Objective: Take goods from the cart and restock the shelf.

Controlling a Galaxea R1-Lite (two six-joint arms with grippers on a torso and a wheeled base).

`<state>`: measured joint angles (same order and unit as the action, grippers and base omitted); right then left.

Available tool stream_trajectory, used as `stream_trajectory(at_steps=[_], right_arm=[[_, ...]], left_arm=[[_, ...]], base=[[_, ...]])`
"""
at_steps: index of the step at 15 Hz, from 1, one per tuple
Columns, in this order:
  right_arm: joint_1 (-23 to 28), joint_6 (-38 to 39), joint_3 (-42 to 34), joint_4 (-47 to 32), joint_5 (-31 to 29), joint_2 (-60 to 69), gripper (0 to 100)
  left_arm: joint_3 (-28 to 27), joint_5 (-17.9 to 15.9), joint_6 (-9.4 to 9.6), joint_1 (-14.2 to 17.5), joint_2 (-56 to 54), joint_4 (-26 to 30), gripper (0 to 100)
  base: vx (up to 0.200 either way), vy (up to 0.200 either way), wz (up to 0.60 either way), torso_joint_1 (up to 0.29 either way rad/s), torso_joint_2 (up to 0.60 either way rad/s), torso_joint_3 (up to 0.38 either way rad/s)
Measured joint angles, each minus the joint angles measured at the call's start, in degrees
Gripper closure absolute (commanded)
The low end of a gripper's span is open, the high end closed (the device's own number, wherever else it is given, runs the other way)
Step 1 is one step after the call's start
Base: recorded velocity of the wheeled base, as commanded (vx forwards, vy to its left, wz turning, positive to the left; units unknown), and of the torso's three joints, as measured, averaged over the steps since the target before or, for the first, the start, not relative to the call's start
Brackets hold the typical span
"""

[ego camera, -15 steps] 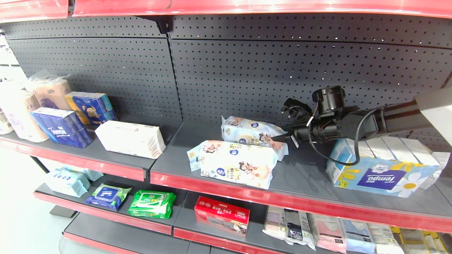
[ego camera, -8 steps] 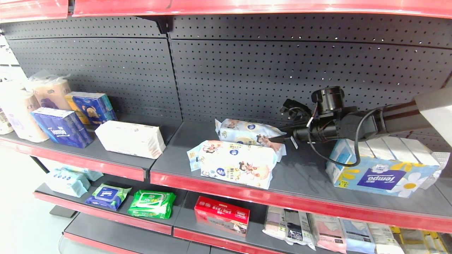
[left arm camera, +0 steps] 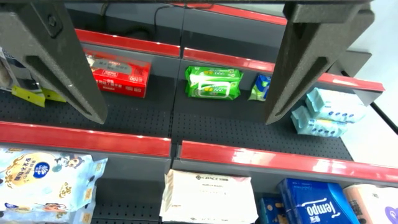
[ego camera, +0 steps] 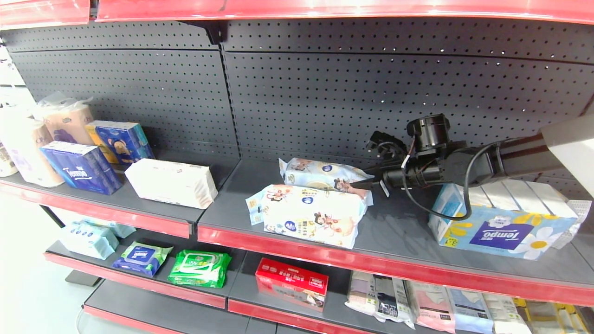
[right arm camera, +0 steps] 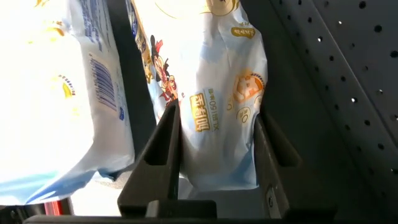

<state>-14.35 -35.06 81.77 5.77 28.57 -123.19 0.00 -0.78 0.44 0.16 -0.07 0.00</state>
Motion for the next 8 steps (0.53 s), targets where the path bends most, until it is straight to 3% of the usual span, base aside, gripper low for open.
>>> stream_trajectory(at_steps=[8], right_arm=[[-0.37,-1.15,-0.24,0.06,0.46,-0.40,100]], left_arm=[[0.00,0.00,0.00,-0.02,0.00,0.00,0]], base=[[0.000,0.000,0.00,0.000,0.00,0.000]])
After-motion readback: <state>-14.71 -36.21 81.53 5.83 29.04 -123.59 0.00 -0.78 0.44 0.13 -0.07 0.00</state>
